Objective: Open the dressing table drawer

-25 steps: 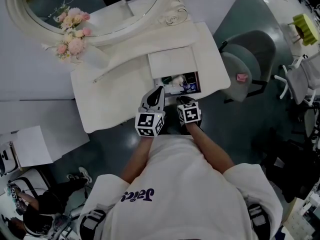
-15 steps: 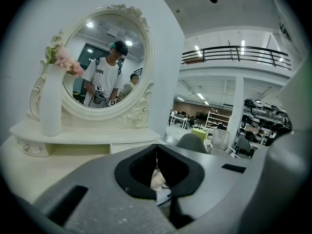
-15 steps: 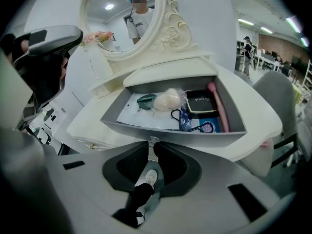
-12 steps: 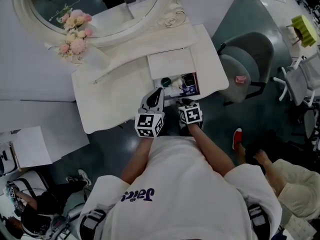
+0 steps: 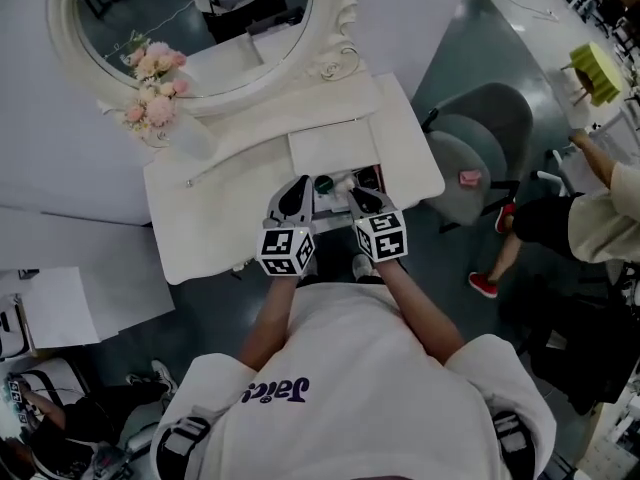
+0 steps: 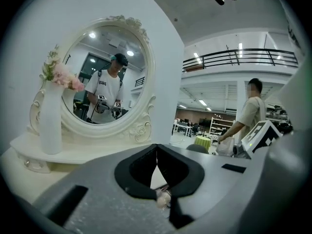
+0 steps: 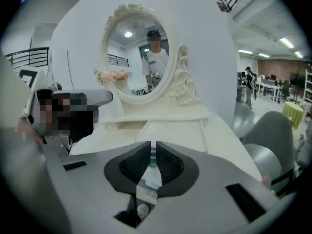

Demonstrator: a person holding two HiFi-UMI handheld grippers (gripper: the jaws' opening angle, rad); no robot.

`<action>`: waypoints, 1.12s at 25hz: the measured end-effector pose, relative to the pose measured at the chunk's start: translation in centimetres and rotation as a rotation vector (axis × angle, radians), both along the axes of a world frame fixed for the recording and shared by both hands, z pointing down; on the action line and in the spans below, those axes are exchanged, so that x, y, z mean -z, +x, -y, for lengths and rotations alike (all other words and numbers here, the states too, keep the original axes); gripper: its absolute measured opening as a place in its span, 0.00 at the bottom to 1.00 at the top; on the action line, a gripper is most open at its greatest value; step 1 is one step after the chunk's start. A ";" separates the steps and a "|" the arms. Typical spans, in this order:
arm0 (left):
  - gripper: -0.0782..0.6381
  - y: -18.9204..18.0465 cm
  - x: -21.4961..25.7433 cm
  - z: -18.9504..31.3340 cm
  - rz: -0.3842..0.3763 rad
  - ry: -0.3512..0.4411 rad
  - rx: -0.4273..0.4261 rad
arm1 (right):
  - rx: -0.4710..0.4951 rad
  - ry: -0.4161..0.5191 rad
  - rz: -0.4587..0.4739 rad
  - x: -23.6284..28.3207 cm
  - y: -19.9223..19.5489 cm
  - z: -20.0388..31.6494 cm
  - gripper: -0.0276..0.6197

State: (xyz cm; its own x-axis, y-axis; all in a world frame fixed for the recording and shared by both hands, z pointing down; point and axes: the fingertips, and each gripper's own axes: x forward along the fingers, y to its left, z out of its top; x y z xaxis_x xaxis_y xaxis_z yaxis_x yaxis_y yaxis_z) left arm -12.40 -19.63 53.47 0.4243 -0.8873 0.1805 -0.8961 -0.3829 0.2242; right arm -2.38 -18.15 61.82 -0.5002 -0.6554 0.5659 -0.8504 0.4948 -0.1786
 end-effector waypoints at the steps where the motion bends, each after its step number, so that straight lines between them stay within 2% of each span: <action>1: 0.13 0.1 0.7 0.2 -0.002 0.013 0.000 | -0.005 0.040 0.016 1.4 0.1 0.5 0.10; 6: 0.13 1.2 4.1 1.2 -0.009 0.083 -0.019 | -0.041 0.209 0.094 8.0 1.0 2.4 0.07; 13: 0.13 2.4 7.1 2.0 -0.014 0.151 -0.047 | -0.087 0.369 0.128 13.9 2.6 4.0 0.05; 19: 0.13 2.8 9.8 2.6 -0.012 0.204 -0.055 | -0.130 0.481 0.131 18.0 3.7 4.6 0.05; 22: 0.13 3.0 11.1 2.8 0.001 0.234 -0.057 | -0.130 0.535 0.101 19.8 3.6 4.7 0.05; 26: 0.13 2.9 12.0 2.9 0.029 0.249 -0.054 | -0.115 0.562 0.062 20.6 2.8 5.1 0.05; 28: 0.13 3.0 12.0 2.9 0.034 0.247 -0.057 | -0.118 0.560 0.071 20.6 2.6 5.2 0.05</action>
State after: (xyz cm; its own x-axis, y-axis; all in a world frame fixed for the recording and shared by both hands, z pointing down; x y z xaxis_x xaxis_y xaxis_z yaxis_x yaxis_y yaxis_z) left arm -9.41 -22.48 41.44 0.4721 -0.8812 -0.0237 -0.8771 -0.4722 0.0879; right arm 0.26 -23.36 41.18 -0.4295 -0.8991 0.0843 -0.9012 0.4327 0.0240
